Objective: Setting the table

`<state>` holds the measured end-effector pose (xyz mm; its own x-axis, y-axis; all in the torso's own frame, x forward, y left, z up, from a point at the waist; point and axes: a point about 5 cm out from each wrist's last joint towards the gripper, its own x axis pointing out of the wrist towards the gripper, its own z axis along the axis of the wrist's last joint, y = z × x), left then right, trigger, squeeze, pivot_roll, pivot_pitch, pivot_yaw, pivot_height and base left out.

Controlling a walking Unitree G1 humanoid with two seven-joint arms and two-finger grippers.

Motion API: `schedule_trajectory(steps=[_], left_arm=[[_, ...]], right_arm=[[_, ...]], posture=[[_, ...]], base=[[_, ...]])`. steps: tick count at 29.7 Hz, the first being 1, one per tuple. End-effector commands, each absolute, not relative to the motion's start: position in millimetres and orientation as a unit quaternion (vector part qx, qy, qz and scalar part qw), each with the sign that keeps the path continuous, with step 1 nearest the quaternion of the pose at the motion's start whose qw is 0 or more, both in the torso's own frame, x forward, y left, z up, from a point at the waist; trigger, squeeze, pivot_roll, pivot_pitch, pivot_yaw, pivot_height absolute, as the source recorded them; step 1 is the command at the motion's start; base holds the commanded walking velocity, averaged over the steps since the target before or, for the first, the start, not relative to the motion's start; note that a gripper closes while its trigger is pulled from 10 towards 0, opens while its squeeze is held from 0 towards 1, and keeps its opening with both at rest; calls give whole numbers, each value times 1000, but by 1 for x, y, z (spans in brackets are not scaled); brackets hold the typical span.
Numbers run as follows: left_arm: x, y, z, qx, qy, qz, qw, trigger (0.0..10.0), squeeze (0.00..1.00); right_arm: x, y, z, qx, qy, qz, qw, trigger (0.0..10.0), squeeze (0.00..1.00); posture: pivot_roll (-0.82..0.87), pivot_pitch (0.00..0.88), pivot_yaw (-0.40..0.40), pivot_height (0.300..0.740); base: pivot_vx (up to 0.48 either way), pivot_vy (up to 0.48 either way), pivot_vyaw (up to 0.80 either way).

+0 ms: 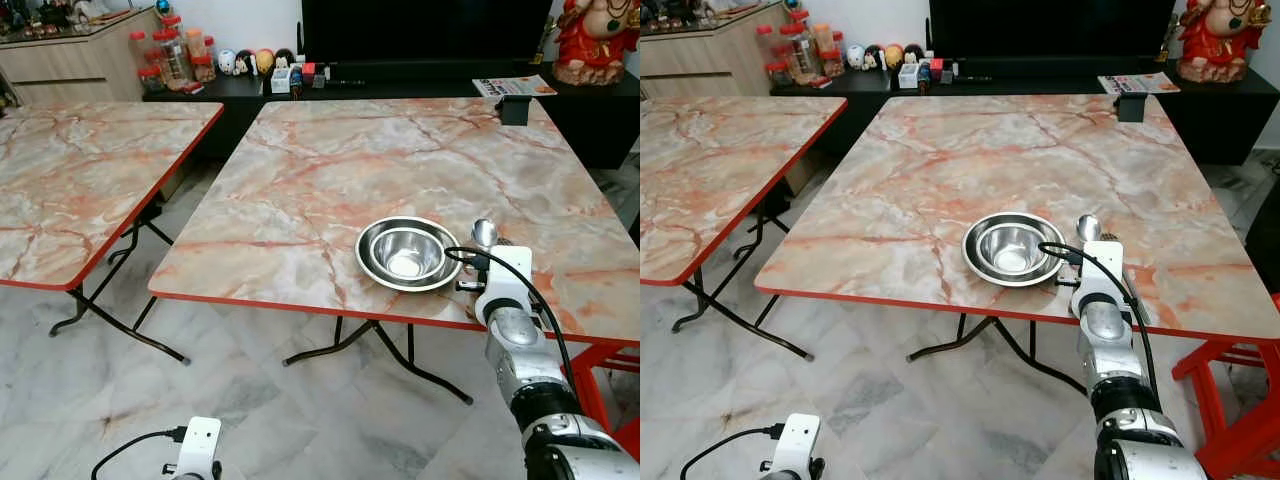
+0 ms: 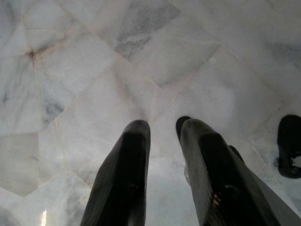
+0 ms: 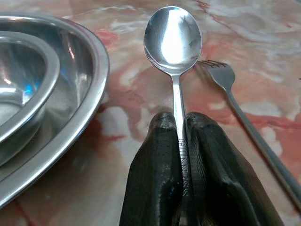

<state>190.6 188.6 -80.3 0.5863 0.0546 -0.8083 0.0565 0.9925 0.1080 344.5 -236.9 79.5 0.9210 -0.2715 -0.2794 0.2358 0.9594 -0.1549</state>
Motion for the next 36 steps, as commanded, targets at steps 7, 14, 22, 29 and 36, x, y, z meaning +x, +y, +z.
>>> schedule_trajectory(steps=[7,14,22,29,36], left_arm=[[190,194,-80,59,457,10,887,10000,0],[190,195,-80,58,458,12,887,10000,0],[190,197,-80,58,460,11,886,10000,0],[189,197,-80,58,461,10,885,10000,0],[189,197,-80,59,461,10,885,10000,0]], right_arm=[[352,-240,88,-55,153,-123,979,10000,0],[353,-240,86,-49,165,-119,978,10000,0],[352,-243,83,-38,185,-127,974,10000,0],[351,-242,80,-31,190,-123,974,10000,0],[351,-241,80,-31,190,-118,974,10000,0]], posture=[[-107,0,70,740],[-101,0,74,740],[-98,0,77,740],[-97,0,79,740],[-98,0,80,740]], base=[[0,0,0],[0,0,0],[0,0,0],[0,0,0],[0,0,0]])
